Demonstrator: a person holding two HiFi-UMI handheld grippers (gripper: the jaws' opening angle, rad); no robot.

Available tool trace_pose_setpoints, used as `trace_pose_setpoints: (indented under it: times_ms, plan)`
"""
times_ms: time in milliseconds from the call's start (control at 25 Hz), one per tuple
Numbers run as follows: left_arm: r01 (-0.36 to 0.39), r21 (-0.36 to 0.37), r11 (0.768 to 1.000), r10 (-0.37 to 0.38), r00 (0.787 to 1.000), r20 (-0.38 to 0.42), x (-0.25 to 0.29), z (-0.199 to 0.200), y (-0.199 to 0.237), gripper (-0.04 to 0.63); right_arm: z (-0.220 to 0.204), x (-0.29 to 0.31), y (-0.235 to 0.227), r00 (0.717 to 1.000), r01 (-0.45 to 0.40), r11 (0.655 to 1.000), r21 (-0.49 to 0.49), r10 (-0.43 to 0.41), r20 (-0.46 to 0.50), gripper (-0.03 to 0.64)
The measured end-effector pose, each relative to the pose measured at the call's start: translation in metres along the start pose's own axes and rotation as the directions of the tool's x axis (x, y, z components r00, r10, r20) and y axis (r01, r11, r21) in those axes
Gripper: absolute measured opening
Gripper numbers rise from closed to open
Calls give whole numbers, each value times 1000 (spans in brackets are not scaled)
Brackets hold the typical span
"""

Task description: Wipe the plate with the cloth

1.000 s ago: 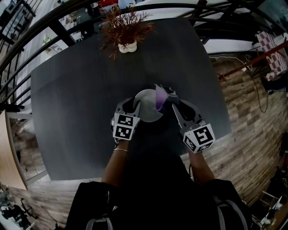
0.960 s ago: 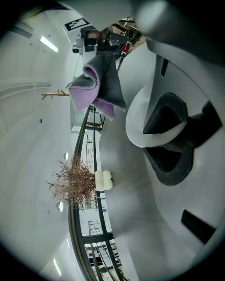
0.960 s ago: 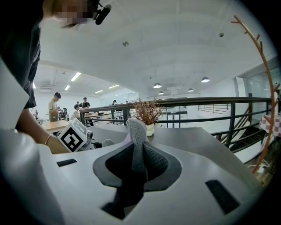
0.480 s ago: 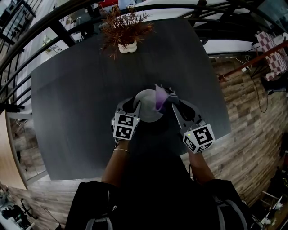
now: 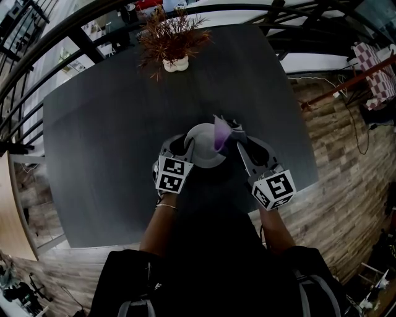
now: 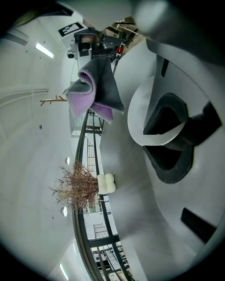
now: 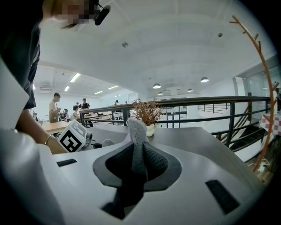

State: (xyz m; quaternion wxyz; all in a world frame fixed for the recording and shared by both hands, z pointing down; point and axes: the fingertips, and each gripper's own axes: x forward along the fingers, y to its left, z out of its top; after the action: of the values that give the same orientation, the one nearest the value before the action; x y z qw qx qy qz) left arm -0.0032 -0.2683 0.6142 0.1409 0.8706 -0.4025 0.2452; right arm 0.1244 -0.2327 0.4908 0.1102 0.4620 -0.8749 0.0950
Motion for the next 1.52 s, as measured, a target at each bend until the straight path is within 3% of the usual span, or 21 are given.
trace_pose_setpoints:
  times_ms: [520,1000,1520]
  plan:
    - [-8,2,1000,8,1000,5,-1,0,5,8,-3,2,1,1000,-4,1000,7,4,-4,58]
    - [-4,17,1000,4,1000,-21,-4,-4,2,8,0,0,3,1000,-12,1000,-8,12,-9,58]
    - [3,38,999,-4,1000,23,-19,9,1,8,9,-2,9,1000,-7,1000,-13,7,17,58]
